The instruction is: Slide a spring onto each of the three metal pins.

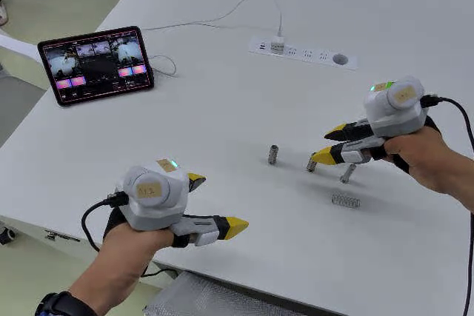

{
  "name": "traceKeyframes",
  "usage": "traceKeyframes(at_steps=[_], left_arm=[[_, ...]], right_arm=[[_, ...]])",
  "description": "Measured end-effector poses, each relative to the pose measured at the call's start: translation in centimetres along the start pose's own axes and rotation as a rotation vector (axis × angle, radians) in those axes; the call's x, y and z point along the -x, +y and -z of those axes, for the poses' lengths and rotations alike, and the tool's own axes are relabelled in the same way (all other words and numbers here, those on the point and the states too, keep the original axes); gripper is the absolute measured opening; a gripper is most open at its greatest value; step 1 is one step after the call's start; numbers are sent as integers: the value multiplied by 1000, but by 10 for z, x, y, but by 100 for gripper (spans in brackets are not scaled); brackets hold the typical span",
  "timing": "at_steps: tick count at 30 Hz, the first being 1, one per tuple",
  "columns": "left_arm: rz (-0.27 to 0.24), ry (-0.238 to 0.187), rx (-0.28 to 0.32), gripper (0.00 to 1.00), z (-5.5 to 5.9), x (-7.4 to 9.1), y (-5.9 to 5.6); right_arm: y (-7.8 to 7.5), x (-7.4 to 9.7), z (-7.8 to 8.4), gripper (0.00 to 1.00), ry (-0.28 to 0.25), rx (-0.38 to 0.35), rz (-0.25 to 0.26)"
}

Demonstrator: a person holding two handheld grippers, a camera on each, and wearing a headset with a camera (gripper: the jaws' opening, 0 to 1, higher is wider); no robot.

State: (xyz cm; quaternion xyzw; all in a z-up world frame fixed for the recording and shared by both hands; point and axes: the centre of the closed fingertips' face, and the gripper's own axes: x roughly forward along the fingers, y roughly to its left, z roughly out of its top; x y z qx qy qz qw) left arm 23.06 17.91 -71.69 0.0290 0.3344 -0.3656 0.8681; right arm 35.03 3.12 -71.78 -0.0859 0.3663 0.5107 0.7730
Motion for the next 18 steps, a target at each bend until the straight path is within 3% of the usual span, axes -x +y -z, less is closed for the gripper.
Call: traceKeyframes(at_steps=[18], left_arm=[[20,-2,-35,73,-13,-7,0]], right_arm=[[17,24,7,50,-100,-46,59]])
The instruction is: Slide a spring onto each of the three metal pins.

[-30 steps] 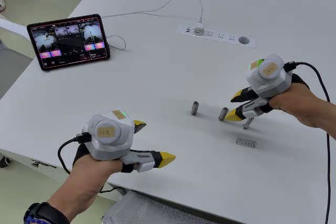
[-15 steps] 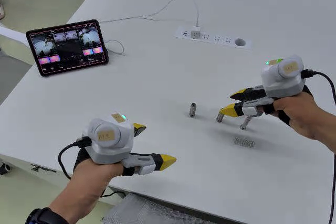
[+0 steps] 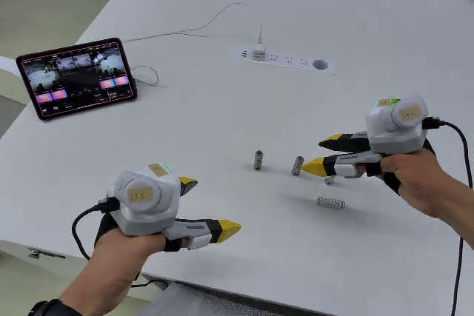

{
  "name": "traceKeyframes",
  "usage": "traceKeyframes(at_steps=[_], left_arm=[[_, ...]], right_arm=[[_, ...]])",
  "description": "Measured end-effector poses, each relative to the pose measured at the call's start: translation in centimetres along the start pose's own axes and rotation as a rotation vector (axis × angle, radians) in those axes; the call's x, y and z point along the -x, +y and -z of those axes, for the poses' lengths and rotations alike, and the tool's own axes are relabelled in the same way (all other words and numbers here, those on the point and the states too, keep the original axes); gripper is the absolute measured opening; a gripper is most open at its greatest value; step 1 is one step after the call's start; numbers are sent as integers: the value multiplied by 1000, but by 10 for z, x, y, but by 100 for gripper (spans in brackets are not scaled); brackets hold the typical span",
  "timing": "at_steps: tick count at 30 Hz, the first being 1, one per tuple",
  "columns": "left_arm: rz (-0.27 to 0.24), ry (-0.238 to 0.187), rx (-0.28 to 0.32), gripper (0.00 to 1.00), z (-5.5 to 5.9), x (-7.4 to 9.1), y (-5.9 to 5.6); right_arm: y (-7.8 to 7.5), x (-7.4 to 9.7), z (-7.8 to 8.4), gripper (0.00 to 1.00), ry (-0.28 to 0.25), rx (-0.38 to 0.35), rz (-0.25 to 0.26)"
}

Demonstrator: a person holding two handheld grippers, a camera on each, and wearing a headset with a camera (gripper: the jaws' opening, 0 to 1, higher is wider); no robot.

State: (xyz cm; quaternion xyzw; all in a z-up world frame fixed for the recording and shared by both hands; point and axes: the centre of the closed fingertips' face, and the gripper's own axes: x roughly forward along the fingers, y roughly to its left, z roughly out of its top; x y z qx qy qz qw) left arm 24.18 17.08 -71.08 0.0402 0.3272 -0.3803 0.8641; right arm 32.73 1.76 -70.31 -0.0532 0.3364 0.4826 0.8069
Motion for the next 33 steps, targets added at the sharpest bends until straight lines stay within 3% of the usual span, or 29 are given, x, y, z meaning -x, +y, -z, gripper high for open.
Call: traceKeyframes(at_steps=[17,33], left_arm=[[57,4,-43,74,-16,-17,1],[85,11,-67,75,-23,-25,2]], right_arm=[[1,43,25,57,-53,-76,100],[16,67,49,64,-91,-130,163]])
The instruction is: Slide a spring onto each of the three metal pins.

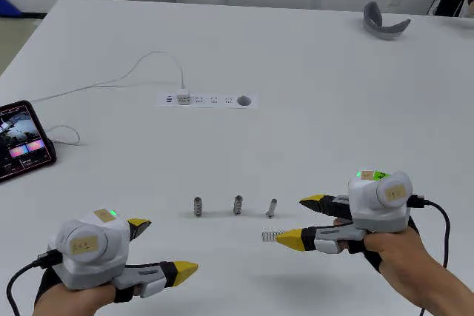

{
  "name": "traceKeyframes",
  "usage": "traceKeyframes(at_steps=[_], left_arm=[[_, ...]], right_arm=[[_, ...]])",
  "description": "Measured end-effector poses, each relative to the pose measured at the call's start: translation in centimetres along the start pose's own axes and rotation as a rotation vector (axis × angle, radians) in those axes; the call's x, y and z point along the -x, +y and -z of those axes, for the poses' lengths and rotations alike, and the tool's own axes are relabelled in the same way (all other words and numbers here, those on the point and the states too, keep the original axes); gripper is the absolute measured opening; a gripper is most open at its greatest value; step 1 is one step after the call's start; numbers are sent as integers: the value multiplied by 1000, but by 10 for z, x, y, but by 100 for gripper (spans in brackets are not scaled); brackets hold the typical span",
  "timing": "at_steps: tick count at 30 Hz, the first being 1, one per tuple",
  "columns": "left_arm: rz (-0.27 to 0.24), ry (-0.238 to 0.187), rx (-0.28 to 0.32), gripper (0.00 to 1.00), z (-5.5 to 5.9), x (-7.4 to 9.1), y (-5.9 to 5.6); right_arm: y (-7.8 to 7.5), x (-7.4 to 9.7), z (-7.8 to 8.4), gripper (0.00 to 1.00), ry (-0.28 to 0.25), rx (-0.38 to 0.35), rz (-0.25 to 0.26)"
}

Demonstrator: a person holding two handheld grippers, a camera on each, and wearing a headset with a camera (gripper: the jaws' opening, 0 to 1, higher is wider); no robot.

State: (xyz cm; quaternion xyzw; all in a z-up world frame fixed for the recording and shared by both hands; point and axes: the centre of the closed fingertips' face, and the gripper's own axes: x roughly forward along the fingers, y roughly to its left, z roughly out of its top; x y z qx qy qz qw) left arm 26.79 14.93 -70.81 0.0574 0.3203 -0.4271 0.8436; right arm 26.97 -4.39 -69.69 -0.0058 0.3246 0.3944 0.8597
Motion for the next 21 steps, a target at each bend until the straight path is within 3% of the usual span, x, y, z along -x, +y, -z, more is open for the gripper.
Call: traceKeyframes(at_steps=[21], left_arm=[[26,14,-26,75,-7,-9,-8]], right_arm=[[9,33,29,69,-45,-80,65]])
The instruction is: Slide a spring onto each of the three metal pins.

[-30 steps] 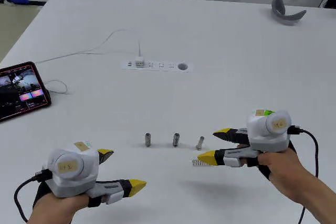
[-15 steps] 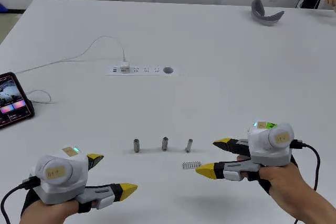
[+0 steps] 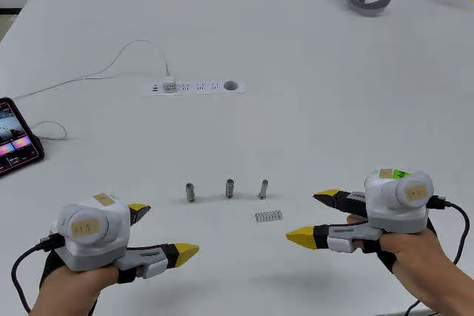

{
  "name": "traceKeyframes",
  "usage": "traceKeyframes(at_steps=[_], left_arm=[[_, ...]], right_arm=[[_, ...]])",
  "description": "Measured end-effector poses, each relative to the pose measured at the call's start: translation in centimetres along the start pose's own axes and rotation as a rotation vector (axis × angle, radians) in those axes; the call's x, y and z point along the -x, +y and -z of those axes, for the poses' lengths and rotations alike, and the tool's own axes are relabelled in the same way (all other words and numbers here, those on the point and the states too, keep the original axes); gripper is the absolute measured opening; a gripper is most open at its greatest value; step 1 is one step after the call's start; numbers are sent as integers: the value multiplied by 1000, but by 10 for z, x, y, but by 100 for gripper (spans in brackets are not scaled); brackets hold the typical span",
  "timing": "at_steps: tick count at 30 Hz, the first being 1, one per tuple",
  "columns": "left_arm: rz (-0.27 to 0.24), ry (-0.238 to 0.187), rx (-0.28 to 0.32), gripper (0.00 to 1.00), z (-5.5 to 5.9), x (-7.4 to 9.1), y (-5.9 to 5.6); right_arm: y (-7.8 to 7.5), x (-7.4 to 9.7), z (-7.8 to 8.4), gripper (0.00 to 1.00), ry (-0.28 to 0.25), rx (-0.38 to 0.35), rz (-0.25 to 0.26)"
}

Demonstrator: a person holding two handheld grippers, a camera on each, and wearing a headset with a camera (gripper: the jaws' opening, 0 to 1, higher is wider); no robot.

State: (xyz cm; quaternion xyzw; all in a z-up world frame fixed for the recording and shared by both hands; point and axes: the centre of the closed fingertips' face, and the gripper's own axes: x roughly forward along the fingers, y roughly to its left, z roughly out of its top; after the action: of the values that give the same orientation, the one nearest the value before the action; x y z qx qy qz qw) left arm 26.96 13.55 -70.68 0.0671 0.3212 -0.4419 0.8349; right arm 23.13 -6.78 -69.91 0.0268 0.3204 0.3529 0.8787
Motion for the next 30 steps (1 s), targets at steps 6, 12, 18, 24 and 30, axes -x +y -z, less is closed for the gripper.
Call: traceKeyframes(at_steps=[6,12,18,24,30], left_arm=[[12,5,-12,76,-2,-4,-5],[27,12,-25,76,-3,-10,-11],[44,21,-44,76,-6,-16,-19],[66,29,-67,76,-11,-26,-27],[102,40,-100,76,-17,-39,-40]], right_arm=[[2,5,10,70,0,-25,14],[3,8,16,71,-3,-42,20],[0,13,17,72,-10,-55,27],[-3,19,21,73,-11,-60,33],[-3,25,27,75,1,-62,37]])
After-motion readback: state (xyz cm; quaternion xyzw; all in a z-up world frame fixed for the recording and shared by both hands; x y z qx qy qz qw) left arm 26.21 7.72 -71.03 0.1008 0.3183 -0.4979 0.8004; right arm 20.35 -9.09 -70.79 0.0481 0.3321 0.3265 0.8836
